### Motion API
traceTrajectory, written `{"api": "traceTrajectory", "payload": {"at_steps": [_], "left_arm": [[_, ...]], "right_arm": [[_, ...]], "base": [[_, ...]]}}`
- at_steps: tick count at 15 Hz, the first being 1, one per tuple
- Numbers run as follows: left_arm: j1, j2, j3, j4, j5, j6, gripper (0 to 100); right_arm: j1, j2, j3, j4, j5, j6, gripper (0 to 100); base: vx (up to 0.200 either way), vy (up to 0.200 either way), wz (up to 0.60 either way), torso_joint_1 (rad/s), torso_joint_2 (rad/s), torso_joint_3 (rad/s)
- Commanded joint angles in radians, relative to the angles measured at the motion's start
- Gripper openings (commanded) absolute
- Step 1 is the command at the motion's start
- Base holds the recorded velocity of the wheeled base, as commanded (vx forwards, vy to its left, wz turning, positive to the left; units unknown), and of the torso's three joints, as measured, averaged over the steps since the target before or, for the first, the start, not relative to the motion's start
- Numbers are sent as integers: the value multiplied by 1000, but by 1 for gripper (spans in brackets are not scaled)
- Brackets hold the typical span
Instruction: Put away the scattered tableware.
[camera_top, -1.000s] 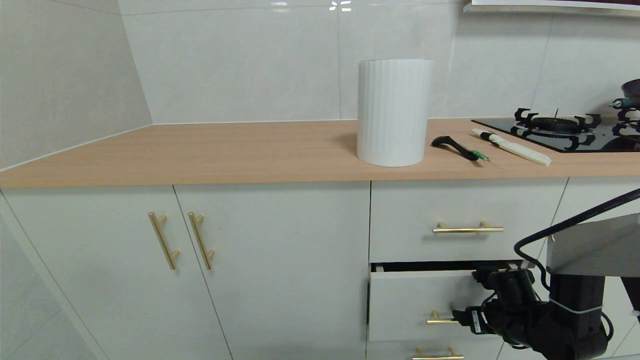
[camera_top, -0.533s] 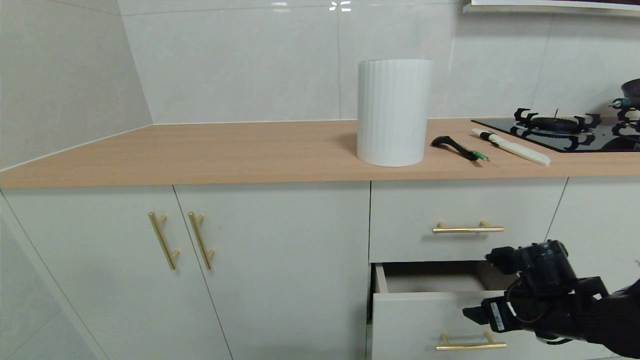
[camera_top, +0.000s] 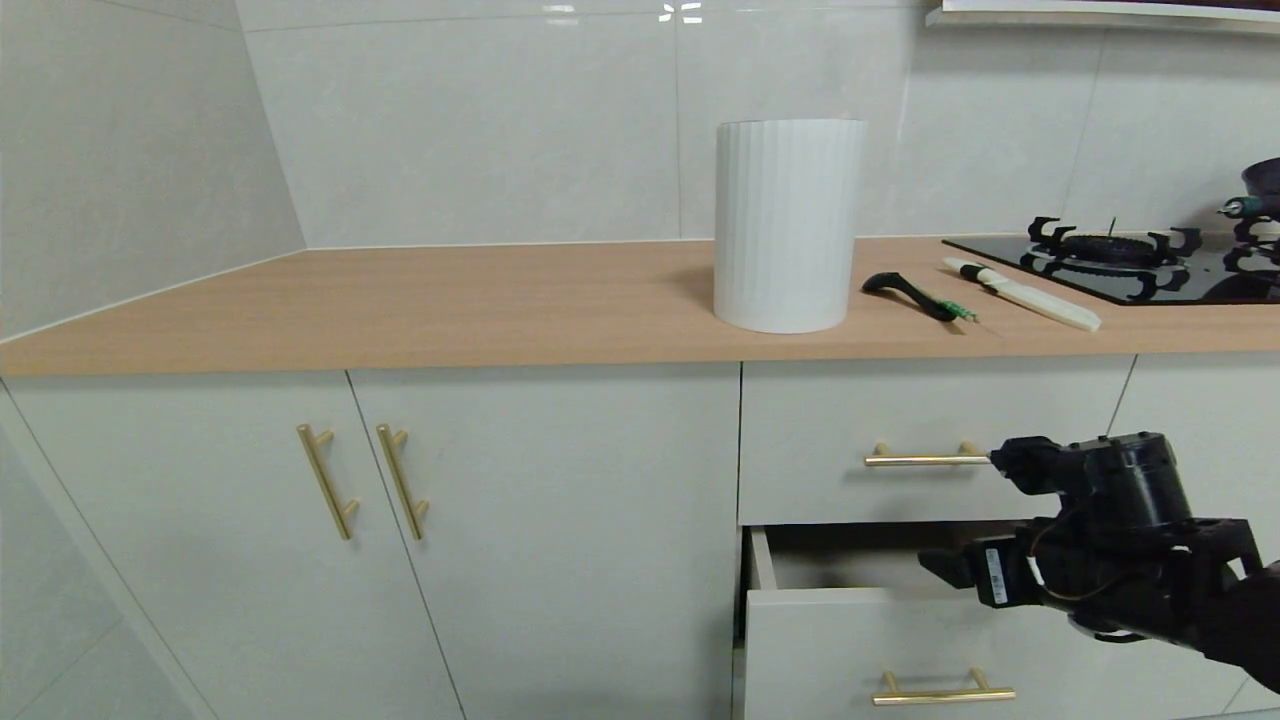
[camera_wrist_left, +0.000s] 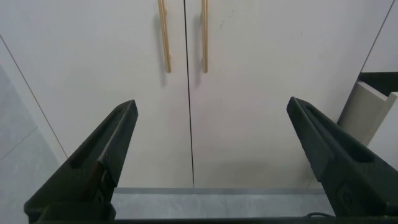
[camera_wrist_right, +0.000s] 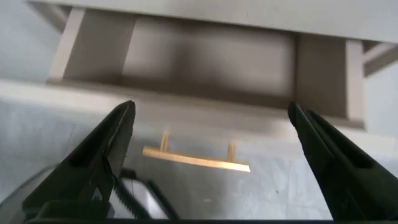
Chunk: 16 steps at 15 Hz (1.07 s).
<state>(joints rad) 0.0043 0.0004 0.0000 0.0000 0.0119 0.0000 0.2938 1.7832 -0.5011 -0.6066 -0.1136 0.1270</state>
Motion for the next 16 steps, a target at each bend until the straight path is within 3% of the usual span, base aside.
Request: {"api": "traceTrajectory", "payload": {"at_steps": [1, 4, 16], "left_arm": [[0, 0, 0, 0, 0, 0, 100], [0, 0, 0, 0, 0, 0, 100], [0, 0, 0, 0, 0, 0, 100]], "right_arm": [[-1, 191, 6, -127, -38, 34, 100], [-5, 272, 22, -229, -61, 37, 100], [-5, 196, 64, -190, -51, 22, 100]], "base": [[0, 0, 0, 0, 0, 0], [0, 0, 0, 0, 0, 0], [0, 0, 0, 0, 0, 0]]}}
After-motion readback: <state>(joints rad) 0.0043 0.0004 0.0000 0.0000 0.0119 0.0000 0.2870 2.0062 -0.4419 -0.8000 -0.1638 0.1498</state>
